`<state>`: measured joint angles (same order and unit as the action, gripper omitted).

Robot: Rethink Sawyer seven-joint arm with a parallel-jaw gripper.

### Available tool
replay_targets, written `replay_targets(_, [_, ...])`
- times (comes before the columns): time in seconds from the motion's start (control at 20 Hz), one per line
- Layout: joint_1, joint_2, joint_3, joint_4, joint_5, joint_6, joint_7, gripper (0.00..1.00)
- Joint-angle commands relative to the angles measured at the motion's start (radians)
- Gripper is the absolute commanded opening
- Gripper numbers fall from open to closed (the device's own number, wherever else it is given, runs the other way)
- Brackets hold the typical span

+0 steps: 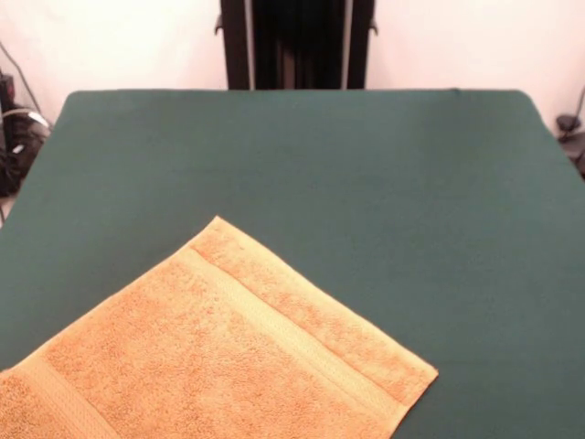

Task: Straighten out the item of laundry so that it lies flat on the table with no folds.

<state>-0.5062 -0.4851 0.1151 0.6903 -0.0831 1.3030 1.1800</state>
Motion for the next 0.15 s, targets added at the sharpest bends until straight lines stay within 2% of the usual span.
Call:
replay_targets(0.05, [0.028,0.066,0.066,-0.001,-0.024,0.092,-0.009,0.0])
replay_targets(0.15, [0.027,0.069,0.066,-0.007,-0.022,0.096,-0.012,0.0])
